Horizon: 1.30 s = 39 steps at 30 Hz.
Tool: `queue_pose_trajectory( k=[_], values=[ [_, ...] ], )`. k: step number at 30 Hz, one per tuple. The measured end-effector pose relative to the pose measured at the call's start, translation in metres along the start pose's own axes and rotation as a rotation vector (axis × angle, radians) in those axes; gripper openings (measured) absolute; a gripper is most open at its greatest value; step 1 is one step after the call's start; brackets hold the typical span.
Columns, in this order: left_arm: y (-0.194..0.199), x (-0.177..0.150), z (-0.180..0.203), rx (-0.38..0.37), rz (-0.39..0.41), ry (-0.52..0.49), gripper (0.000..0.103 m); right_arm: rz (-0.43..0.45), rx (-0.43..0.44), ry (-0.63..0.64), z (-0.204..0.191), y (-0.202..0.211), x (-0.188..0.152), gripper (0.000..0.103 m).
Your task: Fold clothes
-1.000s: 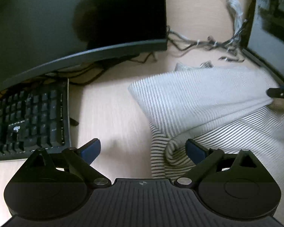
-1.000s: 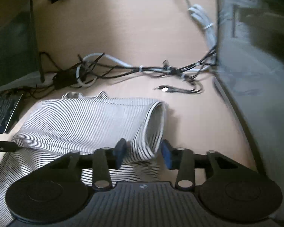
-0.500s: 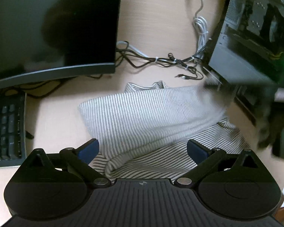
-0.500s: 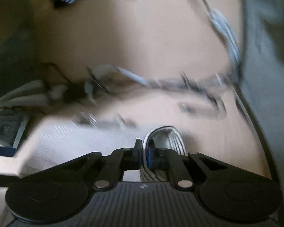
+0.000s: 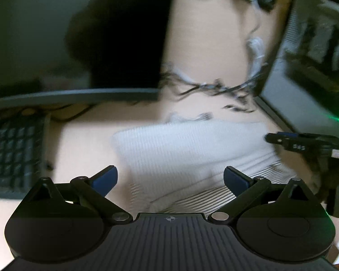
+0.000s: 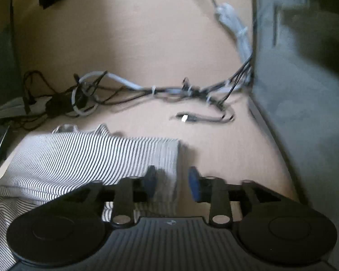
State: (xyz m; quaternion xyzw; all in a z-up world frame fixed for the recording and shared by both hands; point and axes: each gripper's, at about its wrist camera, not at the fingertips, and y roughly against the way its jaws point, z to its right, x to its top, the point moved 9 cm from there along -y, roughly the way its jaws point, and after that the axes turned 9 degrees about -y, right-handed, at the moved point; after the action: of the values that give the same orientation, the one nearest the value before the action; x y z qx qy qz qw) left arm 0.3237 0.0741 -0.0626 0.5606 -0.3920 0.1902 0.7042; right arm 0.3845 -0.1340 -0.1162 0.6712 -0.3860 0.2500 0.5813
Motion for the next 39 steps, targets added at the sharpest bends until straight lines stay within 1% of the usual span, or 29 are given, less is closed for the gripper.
queue_pose_trajectory(
  k=[3, 4, 8, 9, 11, 12, 13, 14, 16, 17, 20, 22, 26, 28, 30, 31, 32, 33, 34, 36, 39],
  values=[
    [-0.008, 0.005, 0.017, -0.063, 0.016, -0.031, 0.103, 0.062, 0.037, -0.022, -0.009, 0.024, 0.009, 0.035],
    [-0.016, 0.002, 0.02, -0.064, 0.0, -0.044, 0.103, 0.07, 0.061, -0.04, -0.014, 0.029, 0.01, 0.035],
    [-0.047, -0.018, 0.016, -0.021, -0.067, -0.06, 0.103, -0.011, 0.091, -0.023, -0.03, 0.014, -0.027, 0.035],
    [-0.053, -0.022, 0.01, -0.007, -0.08, -0.046, 0.103, -0.033, 0.097, -0.017, -0.033, 0.01, -0.036, 0.035],
    [-0.064, -0.031, -0.003, 0.02, -0.108, -0.011, 0.103, -0.042, 0.087, 0.014, -0.037, 0.008, -0.039, 0.035],
    [-0.068, -0.034, -0.013, 0.031, -0.12, 0.028, 0.103, -0.05, 0.082, 0.019, -0.038, 0.01, -0.034, 0.035],
    [-0.069, -0.033, -0.02, 0.039, -0.1, 0.057, 0.103, -0.056, 0.079, 0.025, -0.038, 0.013, -0.028, 0.034],
    [-0.07, -0.032, -0.024, 0.031, -0.101, 0.082, 0.103, -0.062, 0.076, 0.03, -0.038, 0.016, -0.023, 0.034],
    [-0.068, -0.03, -0.029, 0.012, -0.103, 0.141, 0.103, -0.037, 0.095, 0.031, -0.04, 0.025, -0.002, 0.034],
    [-0.064, -0.029, -0.029, 0.011, -0.101, 0.15, 0.103, -0.023, 0.11, 0.031, -0.042, 0.027, 0.01, 0.034],
    [-0.053, -0.028, -0.03, 0.01, -0.094, 0.172, 0.103, -0.036, 0.176, 0.012, -0.053, 0.01, 0.041, 0.034],
    [-0.036, -0.027, -0.029, 0.035, -0.081, 0.161, 0.103, -0.066, 0.201, 0.013, -0.062, -0.012, 0.049, 0.034],
    [-0.002, -0.025, -0.036, 0.068, -0.057, 0.186, 0.103, -0.143, 0.21, 0.061, -0.081, -0.071, 0.05, 0.034],
    [0.016, -0.028, -0.045, 0.092, -0.047, 0.22, 0.103, -0.185, 0.211, 0.079, -0.088, -0.097, 0.044, 0.034],
    [0.03, -0.033, -0.056, 0.119, -0.044, 0.258, 0.103, -0.223, 0.219, 0.091, -0.094, -0.114, 0.034, 0.034],
    [0.036, -0.036, -0.061, 0.133, -0.044, 0.277, 0.103, -0.241, 0.225, 0.093, -0.097, -0.12, 0.029, 0.03],
    [0.041, -0.039, -0.065, 0.142, -0.044, 0.292, 0.103, -0.26, 0.23, 0.095, -0.099, -0.127, 0.024, 0.023],
    [0.045, -0.043, -0.068, 0.151, -0.046, 0.306, 0.103, -0.257, 0.232, 0.1, -0.102, -0.128, 0.022, 0.013],
    [0.048, -0.047, -0.072, 0.157, -0.051, 0.315, 0.103, -0.246, 0.233, 0.106, -0.105, -0.127, 0.022, 0.008],
    [0.05, -0.052, -0.076, 0.16, -0.061, 0.329, 0.103, -0.212, 0.245, 0.107, -0.11, -0.116, 0.025, 0.007],
    [0.054, -0.052, -0.082, 0.15, -0.056, 0.338, 0.103, -0.131, 0.291, 0.077, -0.111, -0.077, 0.042, 0.006]
  ],
)
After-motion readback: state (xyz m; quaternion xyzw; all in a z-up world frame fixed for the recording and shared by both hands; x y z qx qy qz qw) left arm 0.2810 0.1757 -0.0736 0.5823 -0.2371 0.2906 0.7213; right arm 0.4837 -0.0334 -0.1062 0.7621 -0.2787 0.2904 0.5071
